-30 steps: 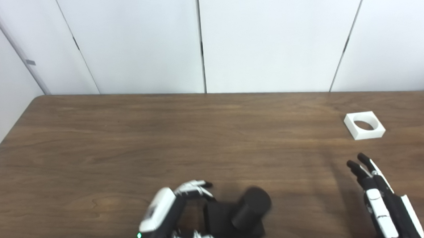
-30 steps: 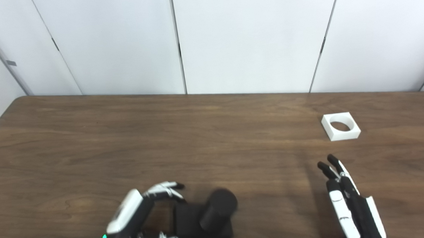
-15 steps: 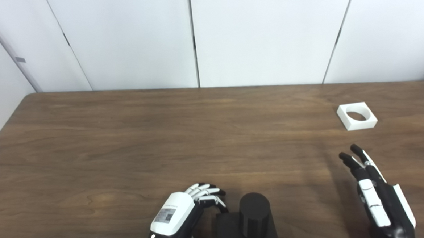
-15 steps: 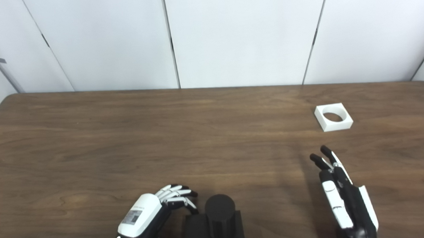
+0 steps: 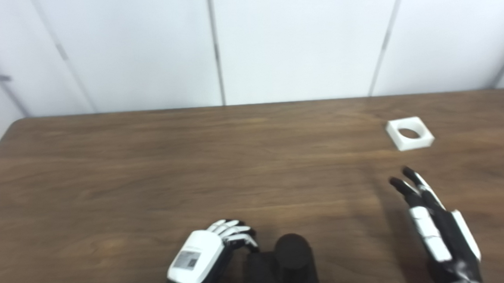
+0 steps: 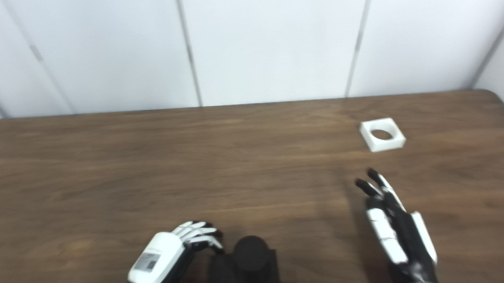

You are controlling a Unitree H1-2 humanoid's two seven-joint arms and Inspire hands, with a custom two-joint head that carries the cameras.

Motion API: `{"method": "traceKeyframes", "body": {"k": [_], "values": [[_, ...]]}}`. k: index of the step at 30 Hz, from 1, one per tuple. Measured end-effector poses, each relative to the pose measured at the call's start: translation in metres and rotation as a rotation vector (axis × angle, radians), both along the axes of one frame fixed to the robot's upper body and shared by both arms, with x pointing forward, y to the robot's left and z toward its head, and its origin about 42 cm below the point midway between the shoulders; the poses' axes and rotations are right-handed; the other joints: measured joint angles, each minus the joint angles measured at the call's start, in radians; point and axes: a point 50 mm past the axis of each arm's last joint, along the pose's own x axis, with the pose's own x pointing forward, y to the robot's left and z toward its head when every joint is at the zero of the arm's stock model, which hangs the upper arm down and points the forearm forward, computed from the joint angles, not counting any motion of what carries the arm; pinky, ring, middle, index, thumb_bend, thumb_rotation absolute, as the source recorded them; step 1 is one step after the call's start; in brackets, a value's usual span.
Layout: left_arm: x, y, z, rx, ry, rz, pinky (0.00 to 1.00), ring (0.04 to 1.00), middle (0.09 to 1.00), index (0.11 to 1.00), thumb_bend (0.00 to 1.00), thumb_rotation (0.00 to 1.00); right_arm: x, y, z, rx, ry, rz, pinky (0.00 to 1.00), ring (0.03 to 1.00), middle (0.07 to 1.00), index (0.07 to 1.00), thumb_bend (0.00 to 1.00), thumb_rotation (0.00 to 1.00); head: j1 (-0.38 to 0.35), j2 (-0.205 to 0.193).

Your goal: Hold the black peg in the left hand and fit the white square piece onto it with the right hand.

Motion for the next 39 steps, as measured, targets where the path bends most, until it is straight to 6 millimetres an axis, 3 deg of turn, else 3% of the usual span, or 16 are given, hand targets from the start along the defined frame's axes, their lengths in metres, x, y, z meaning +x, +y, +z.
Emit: {"method": "traceKeyframes", "body": {"k": [3,6,9,13,17,19,24,28,34,39], "values": [[0.000,0.002,-0.001,0.000,-0.002,0.003,0.86,0.846,0.782,0.491,0.51,0.05,0.011,-0.008,0.013,-0.087,0.011,0.034,0.89,0.900,0.873,0.879,0.55,0.33,-0.022,-0.022],[0.001,0.004,-0.002,-0.002,-0.010,0.004,0.85,0.840,0.778,0.490,0.51,0.05,0.033,-0.029,0.031,-0.202,-0.009,0.030,0.86,0.885,0.862,0.875,0.59,0.23,-0.042,-0.035],[0.001,0.005,-0.003,-0.005,-0.016,0.002,0.84,0.835,0.775,0.490,0.51,0.05,0.052,-0.042,0.046,-0.306,-0.037,0.023,0.82,0.853,0.847,0.850,0.68,0.25,-0.058,-0.052],[0.000,0.007,-0.005,-0.015,-0.026,-0.004,0.84,0.838,0.777,0.491,0.51,0.05,0.071,-0.049,0.044,-0.349,-0.016,0.013,0.80,0.845,0.846,0.832,0.75,0.17,-0.098,-0.098],[0.000,0.009,-0.007,-0.025,-0.025,-0.003,0.85,0.834,0.773,0.491,0.51,0.05,0.090,-0.061,0.042,-0.488,0.031,0.024,0.91,0.902,0.877,0.829,0.82,0.15,-0.118,-0.112],[0.000,0.010,-0.008,-0.030,-0.028,0.000,0.84,0.832,0.772,0.490,0.51,0.05,0.099,-0.069,0.049,-0.571,0.036,0.023,0.91,0.917,0.894,0.827,0.84,0.13,-0.127,-0.117],[-0.002,0.013,-0.012,-0.045,-0.037,-0.001,0.85,0.839,0.777,0.491,0.51,0.05,0.131,-0.076,0.077,-0.750,0.015,0.027,0.88,0.949,0.935,0.819,0.88,0.11,-0.150,-0.129],[-0.002,0.013,-0.012,-0.049,-0.040,-0.005,0.85,0.843,0.781,0.491,0.51,0.05,0.161,-0.083,0.081,-0.848,0.062,0.038,0.87,0.977,0.955,0.803,0.91,0.11,-0.158,-0.130],[-0.002,0.014,-0.014,-0.053,-0.049,-0.008,0.85,0.841,0.782,0.492,0.51,0.06,0.201,-0.099,0.092,-0.965,0.117,0.026,0.95,1.000,0.971,0.808,0.92,0.09,-0.155,-0.130],[-0.003,0.016,-0.015,-0.056,-0.047,-0.010,0.87,0.850,0.787,0.492,0.51,0.06,0.223,-0.097,0.098,-1.052,0.147,0.052,1.00,1.000,0.995,0.834,0.91,0.11,-0.160,-0.130]]}}
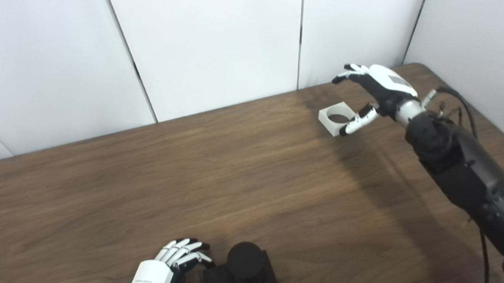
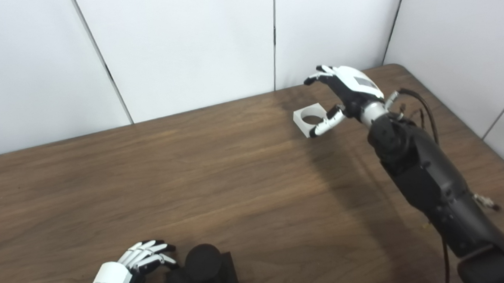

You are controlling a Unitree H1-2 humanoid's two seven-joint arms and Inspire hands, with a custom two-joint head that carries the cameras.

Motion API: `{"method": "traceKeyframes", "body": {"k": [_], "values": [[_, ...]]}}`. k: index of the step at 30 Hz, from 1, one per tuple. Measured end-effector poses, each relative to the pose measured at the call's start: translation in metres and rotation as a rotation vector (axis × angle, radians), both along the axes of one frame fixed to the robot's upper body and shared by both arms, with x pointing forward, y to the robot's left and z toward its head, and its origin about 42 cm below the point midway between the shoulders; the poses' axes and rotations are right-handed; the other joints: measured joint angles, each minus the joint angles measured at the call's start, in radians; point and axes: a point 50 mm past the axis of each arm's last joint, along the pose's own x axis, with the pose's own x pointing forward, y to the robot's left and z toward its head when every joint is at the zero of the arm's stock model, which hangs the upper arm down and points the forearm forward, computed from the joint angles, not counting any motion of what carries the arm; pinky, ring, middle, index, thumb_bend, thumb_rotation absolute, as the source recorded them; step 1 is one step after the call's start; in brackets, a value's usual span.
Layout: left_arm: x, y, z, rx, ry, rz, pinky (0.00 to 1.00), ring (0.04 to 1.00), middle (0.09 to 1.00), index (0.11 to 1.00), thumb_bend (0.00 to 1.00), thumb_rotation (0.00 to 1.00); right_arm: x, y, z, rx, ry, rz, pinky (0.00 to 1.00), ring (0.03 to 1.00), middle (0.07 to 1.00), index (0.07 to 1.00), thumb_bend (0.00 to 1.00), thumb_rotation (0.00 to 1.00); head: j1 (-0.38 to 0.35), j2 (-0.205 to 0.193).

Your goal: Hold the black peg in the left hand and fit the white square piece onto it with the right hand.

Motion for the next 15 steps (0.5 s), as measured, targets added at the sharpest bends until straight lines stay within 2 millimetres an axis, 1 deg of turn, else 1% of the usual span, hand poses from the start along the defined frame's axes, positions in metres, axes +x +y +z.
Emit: {"method": "traceKeyframes", "body": {"k": [3,4,6,9,12,15], "values": [[-0.001,0.001,-0.001,-0.005,0.005,0.002,0.88,0.853,0.789,0.492,0.51,0.06,0.015,0.002,-0.002,-0.086,0.075,0.011,1.00,1.000,1.000,0.851,0.90,0.11,-0.005,0.000],[-0.001,0.001,-0.001,-0.007,0.006,0.002,0.88,0.854,0.789,0.492,0.51,0.06,0.018,0.003,-0.001,-0.109,0.090,0.016,1.00,1.000,1.000,0.847,0.92,0.10,-0.005,0.000],[-0.002,0.001,-0.001,-0.009,0.007,0.003,0.88,0.855,0.789,0.492,0.51,0.06,0.025,0.004,0.001,-0.165,0.108,0.022,1.00,1.000,1.000,0.853,0.92,0.12,-0.005,0.000],[-0.002,0.001,-0.001,-0.009,0.007,0.005,0.88,0.853,0.788,0.492,0.51,0.06,0.039,0.002,0.003,-0.255,0.153,0.029,1.00,1.000,1.000,0.839,0.94,0.13,-0.002,0.003],[-0.003,0.002,-0.001,-0.011,0.006,0.008,0.88,0.848,0.785,0.492,0.51,0.06,0.048,0.000,0.004,-0.330,0.214,0.046,1.00,1.000,1.000,0.834,0.95,0.14,0.000,0.006],[-0.003,0.002,-0.002,-0.012,0.006,0.008,0.89,0.854,0.788,0.492,0.51,0.06,0.055,0.001,0.005,-0.370,0.256,0.050,1.00,1.000,1.000,0.825,0.95,0.12,0.002,0.006]]}}
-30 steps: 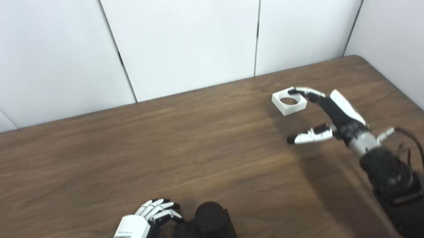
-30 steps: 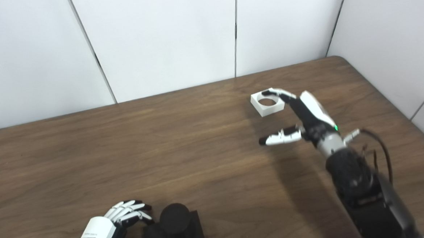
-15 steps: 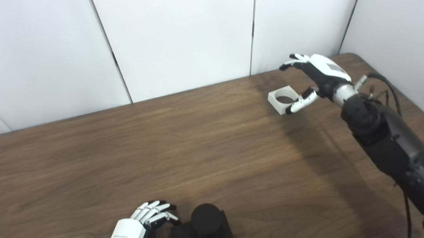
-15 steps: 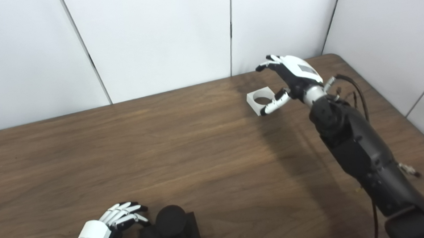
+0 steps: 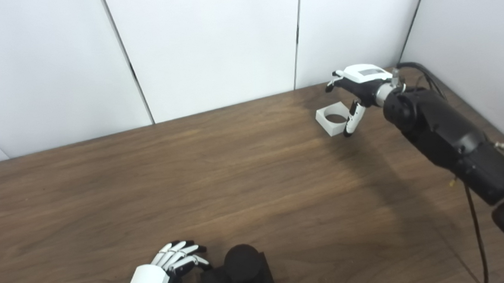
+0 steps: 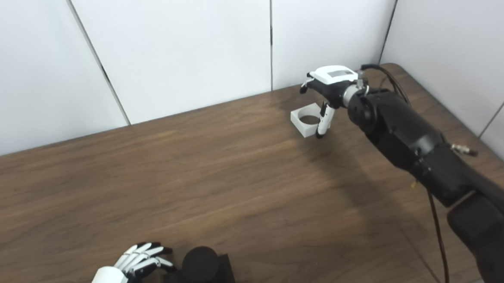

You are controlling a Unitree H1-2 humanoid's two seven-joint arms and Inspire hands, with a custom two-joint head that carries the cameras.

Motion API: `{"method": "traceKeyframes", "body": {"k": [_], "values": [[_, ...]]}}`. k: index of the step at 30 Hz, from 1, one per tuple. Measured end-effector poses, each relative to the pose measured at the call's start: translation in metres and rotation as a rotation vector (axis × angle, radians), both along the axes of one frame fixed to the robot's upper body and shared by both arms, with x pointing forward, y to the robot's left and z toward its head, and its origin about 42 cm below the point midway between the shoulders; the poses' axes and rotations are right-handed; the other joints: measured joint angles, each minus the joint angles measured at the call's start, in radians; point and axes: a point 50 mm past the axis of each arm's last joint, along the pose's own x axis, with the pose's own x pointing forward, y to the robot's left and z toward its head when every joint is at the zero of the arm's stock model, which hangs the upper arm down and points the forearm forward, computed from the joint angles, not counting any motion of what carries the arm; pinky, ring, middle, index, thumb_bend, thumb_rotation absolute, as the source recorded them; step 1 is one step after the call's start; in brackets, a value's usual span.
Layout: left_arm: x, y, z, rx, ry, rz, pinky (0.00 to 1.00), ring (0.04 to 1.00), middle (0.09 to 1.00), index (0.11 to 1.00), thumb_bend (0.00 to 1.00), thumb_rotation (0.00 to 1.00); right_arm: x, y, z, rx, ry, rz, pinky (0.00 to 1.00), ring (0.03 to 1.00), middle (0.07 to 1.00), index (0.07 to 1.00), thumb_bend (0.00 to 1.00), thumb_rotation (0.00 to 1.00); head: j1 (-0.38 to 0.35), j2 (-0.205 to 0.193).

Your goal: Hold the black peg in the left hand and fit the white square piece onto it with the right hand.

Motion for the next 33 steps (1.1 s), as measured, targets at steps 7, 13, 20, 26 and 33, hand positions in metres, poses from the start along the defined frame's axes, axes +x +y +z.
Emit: {"method": "traceKeyframes", "body": {"k": [7,13,20,26,33], "values": [[0.000,0.000,0.000,-0.001,0.001,0.001,0.89,0.855,0.788,0.492,0.51,0.06,0.007,-0.002,-0.008,-0.037,0.053,0.012,1.00,1.000,0.986,0.816,0.94,0.10,0.005,0.000],[0.000,0.000,0.000,-0.003,0.001,0.005,0.89,0.857,0.790,0.492,0.51,0.06,0.013,-0.001,-0.015,-0.072,0.078,0.004,1.00,1.000,0.973,0.794,0.93,0.10,0.009,0.002],[-0.001,0.000,0.000,-0.005,0.003,0.008,0.89,0.856,0.788,0.492,0.51,0.06,0.022,0.001,-0.016,-0.082,0.093,0.010,1.00,1.000,0.955,0.766,0.91,0.12,0.014,0.006],[-0.001,-0.001,0.001,-0.002,0.005,0.010,0.88,0.854,0.787,0.492,0.51,0.06,0.026,0.001,-0.017,-0.101,0.071,0.031,1.00,1.000,0.913,0.685,0.87,0.13,0.018,0.009],[-0.002,-0.002,0.004,0.007,0.007,0.013,0.87,0.848,0.782,0.492,0.51,0.06,0.026,0.002,-0.020,-0.102,0.036,0.074,0.94,0.935,0.825,0.494,0.54,0.13,0.021,0.012]]}}
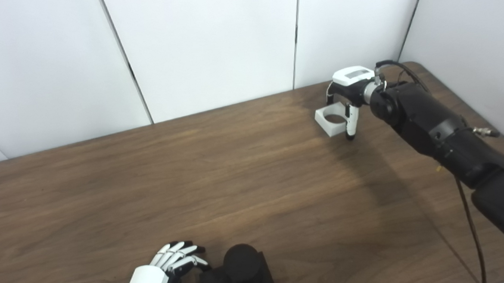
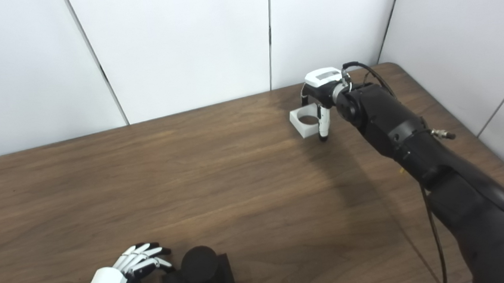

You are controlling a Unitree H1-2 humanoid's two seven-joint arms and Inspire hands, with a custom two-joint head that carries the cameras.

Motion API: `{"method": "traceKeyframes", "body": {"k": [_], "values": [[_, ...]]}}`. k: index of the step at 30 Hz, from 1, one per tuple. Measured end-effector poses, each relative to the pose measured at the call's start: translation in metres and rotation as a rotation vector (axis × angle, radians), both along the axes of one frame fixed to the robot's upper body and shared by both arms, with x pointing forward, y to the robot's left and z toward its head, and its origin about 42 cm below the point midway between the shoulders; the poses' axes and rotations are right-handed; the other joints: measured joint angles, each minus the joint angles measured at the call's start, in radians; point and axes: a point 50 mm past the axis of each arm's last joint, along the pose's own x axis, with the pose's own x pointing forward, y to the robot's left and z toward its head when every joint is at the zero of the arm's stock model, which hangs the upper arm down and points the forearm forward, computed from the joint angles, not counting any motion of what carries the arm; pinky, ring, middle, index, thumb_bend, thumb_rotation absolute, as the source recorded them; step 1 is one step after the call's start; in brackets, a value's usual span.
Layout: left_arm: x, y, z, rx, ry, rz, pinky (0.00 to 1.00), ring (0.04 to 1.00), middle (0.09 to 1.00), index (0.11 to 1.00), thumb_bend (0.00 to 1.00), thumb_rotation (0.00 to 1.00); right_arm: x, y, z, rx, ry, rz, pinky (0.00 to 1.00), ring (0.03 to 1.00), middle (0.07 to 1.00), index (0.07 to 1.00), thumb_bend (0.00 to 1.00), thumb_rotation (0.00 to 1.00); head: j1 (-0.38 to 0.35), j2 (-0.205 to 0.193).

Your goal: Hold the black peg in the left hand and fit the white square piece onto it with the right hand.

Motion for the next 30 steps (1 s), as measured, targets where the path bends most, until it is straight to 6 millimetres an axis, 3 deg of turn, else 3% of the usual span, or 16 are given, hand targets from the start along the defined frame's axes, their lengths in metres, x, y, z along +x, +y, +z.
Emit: {"method": "traceKeyframes", "body": {"k": [6,12,17,20,25,30], "values": [[0.000,0.000,0.001,0.008,0.005,0.005,0.86,0.846,0.781,0.492,0.51,0.06,-0.002,0.000,-0.004,-0.001,-0.046,0.036,0.87,0.877,0.779,0.487,0.52,0.13,0.006,0.002],[0.000,-0.001,0.001,0.011,0.005,0.006,0.86,0.847,0.781,0.492,0.51,0.05,-0.002,0.000,-0.006,-0.002,-0.083,0.048,0.86,0.865,0.767,0.485,0.52,0.13,0.012,0.003],[0.001,-0.002,0.002,0.013,0.004,0.008,0.85,0.841,0.776,0.491,0.51,0.05,-0.010,-0.006,-0.011,0.042,-0.154,0.063,0.86,0.845,0.743,0.484,0.52,0.13,0.055,0.035],[0.001,-0.004,0.004,0.019,0.000,0.007,0.85,0.836,0.773,0.491,0.51,0.05,-0.024,0.003,-0.012,0.054,-0.187,0.119,0.87,0.851,0.740,0.485,0.52,0.13,0.081,0.058],[0.001,-0.010,0.011,0.043,0.018,0.014,0.84,0.832,0.774,0.491,0.51,0.05,-0.051,0.043,0.008,0.107,-0.209,0.273,0.91,0.878,0.760,0.486,0.52,0.13,0.130,0.093],[0.003,-0.016,0.015,0.054,0.023,0.025,0.83,0.822,0.766,0.490,0.51,0.05,-0.083,0.080,0.063,0.125,-0.247,0.420,0.92,0.863,0.758,0.484,0.52,0.13,0.170,0.124]]}}
